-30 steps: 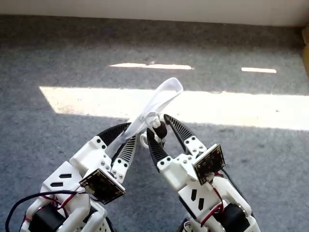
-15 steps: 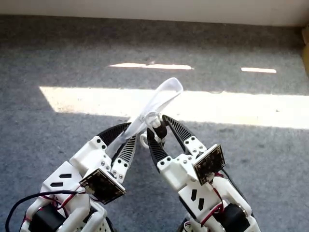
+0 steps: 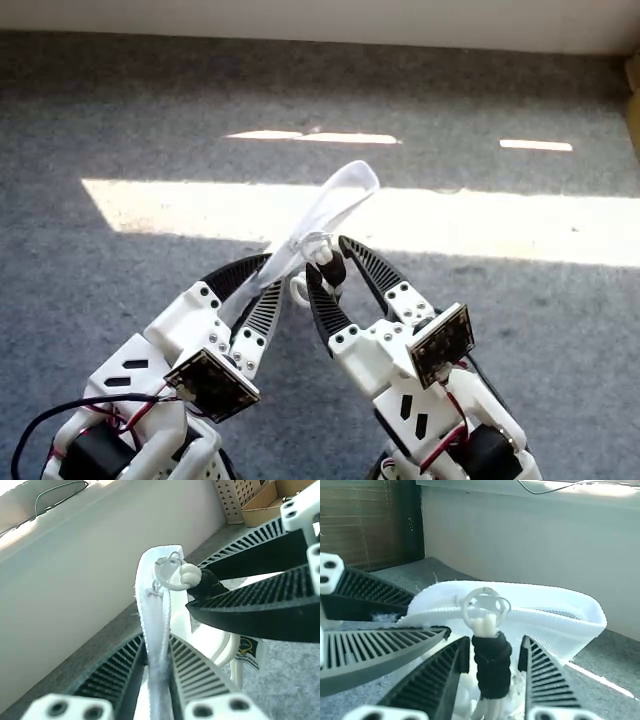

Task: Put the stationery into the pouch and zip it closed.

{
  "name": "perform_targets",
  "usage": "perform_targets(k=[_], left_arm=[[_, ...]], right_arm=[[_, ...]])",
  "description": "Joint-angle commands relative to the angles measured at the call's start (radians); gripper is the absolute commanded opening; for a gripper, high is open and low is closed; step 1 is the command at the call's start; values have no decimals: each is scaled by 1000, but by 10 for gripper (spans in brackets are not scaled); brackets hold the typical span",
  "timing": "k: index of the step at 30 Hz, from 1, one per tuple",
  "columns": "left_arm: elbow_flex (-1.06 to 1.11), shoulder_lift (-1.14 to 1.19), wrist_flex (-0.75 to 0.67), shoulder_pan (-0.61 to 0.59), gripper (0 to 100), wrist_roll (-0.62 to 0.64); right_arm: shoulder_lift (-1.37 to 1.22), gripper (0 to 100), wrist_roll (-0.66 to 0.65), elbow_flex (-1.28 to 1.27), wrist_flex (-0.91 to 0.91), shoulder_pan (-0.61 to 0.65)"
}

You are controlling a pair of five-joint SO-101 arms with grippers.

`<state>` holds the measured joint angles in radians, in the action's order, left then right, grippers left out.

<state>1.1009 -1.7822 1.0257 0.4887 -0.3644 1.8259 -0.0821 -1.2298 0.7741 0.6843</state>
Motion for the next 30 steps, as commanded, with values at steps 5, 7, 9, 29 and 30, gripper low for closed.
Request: perform_targets(k=[5, 7, 9, 29, 30], left_arm=[[-8, -7, 0, -15, 6, -11], [-8, -7, 0, -15, 6, -11], [-8, -7, 0, -15, 6, -11], [-62, -8, 66, -15, 6, -11], [-62, -8, 66, -15, 6, -11]], right_arm=[[13, 98, -3, 54, 8, -12], [12, 94, -5, 54, 8, -12], [10, 84, -44, 53, 7, -12], [8, 7, -123, -31, -220, -460], [8, 7, -123, -42, -236, -476]])
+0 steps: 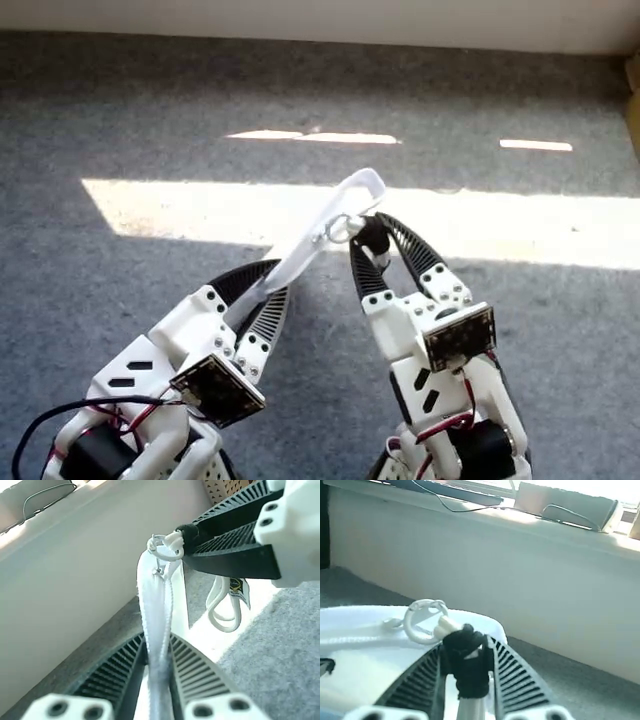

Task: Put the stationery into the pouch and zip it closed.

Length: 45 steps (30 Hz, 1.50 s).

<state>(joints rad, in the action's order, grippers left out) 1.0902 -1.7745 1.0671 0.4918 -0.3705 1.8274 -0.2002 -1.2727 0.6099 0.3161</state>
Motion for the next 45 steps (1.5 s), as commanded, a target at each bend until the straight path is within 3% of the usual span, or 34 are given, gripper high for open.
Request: perform_targets(k=[1, 16, 28, 36, 45], left_arm=[[-53, -16, 25, -18, 6, -5], [-124, -22, 81, -18, 6, 0], [-145, -56, 80, -114, 6, 2], [-186, -56, 75, -280, 6, 66], [-188, -56, 72, -389, 6, 107]], right_arm=[[7, 7, -5, -8, -85, -125], [5, 7, -8, -88, -205, -223], [5, 7, -11, -96, -206, -232], [5, 7, -11, -96, -206, -234], [5, 7, -11, -96, -206, -265]])
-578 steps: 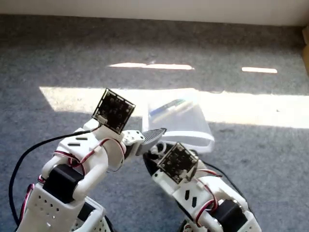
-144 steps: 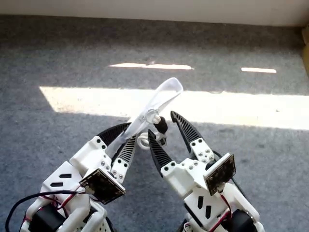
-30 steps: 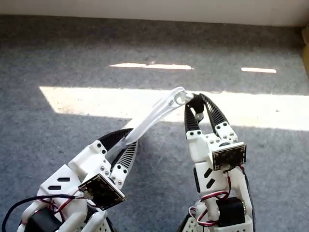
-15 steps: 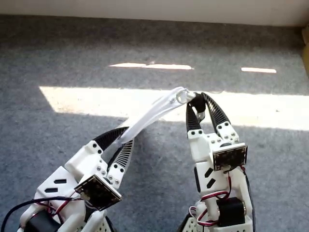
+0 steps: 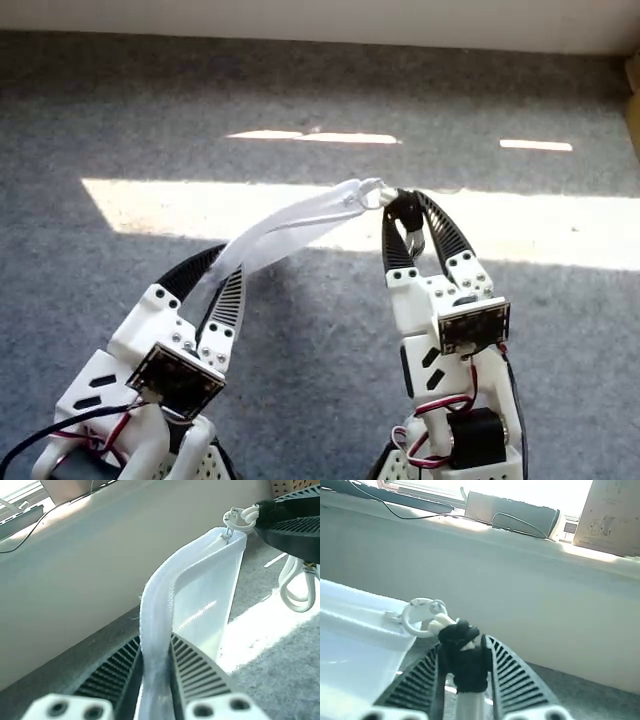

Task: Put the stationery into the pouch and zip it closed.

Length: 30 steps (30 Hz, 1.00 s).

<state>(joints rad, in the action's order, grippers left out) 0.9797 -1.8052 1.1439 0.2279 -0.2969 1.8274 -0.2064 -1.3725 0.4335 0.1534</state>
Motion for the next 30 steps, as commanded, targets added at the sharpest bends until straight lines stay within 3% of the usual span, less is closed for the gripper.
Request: perform_targets(k=[1, 8, 21, 23, 27, 30], left_arm=[[-77, -25, -11, -134, 6, 34], [-82, -25, -18, -219, 6, 100], [-71, -24, -31, -220, 6, 103], [-56, -24, -34, -206, 6, 103], [13, -22, -95, -133, 11, 98], [54, -22, -137, -120, 38, 101]], right_arm=[[5, 7, -5, 4, -30, -102], [5, 7, -5, 4, -30, -102], [7, 19, 0, 2, -25, -99], [7, 75, 12, 2, -22, -97], [7, 240, 181, 5, 25, -97], [7, 269, 210, 10, 59, -96]])
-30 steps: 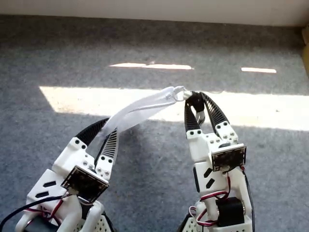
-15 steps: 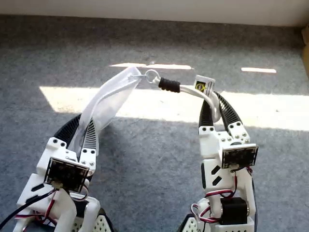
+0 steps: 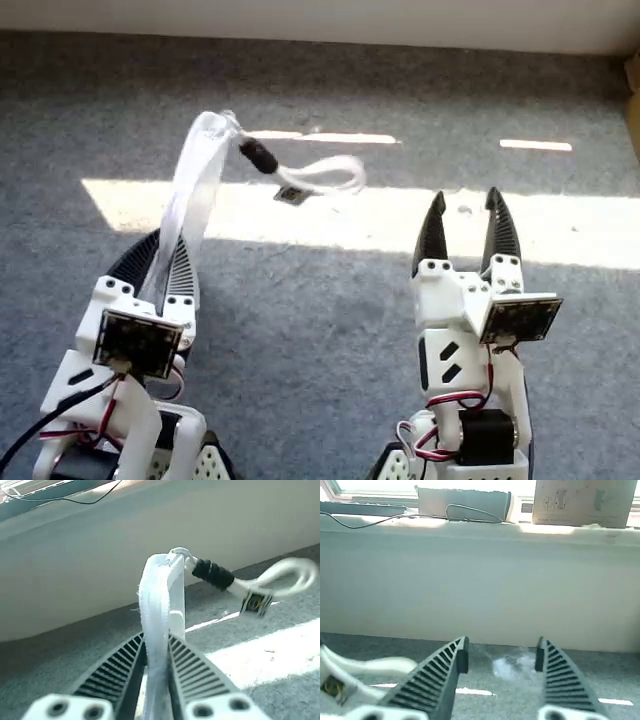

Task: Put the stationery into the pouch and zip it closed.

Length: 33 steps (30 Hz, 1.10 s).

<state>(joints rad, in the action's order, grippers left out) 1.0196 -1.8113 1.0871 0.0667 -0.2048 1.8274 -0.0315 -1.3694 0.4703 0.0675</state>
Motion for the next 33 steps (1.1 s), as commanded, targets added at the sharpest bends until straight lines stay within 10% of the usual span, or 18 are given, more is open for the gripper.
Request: perform_targets(k=[1, 33], left_arm=[[21, -16, -81, 42, 54, 11], [-88, -16, 117, 266, 291, 255]], right_arm=[[8, 266, 37, 8, 30, -10], [8, 245, 38, 2, 51, 12]])
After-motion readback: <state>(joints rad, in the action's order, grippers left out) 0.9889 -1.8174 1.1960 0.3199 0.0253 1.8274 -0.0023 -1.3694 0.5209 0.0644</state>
